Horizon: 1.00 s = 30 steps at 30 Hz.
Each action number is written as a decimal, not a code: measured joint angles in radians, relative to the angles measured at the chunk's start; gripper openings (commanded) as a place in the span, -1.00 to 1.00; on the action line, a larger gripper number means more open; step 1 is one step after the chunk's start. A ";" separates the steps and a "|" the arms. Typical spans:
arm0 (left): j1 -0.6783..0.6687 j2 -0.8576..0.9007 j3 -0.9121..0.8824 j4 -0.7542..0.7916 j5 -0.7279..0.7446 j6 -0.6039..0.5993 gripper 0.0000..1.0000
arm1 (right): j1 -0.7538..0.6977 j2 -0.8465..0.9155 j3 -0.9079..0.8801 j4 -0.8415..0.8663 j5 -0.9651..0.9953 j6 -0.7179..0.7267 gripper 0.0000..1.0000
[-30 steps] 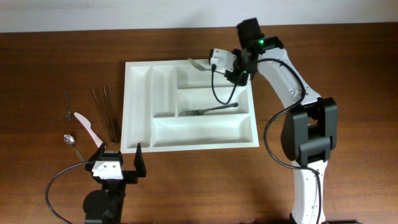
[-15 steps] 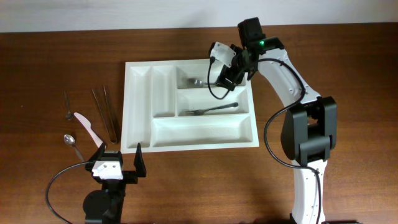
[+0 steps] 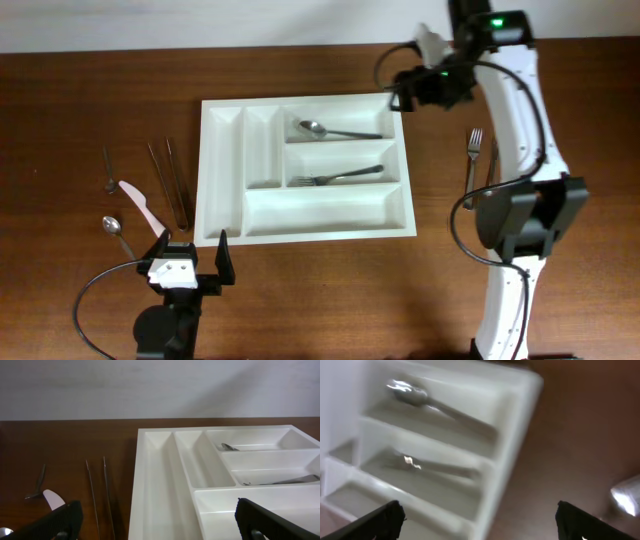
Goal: Pack container
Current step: 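Return the right gripper to the right cutlery and grasp another spoon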
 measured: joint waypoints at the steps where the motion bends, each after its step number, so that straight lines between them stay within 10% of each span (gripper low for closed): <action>1: 0.000 0.000 0.000 0.000 0.000 0.000 0.99 | -0.022 0.000 0.000 -0.029 0.039 0.031 0.96; 10: 0.000 0.000 0.000 0.000 0.000 0.000 0.99 | -0.184 0.000 -0.115 -0.125 0.429 0.369 0.90; 30: 0.000 0.000 0.000 0.000 0.000 0.000 0.98 | -0.266 0.000 -0.600 0.168 0.471 0.515 0.83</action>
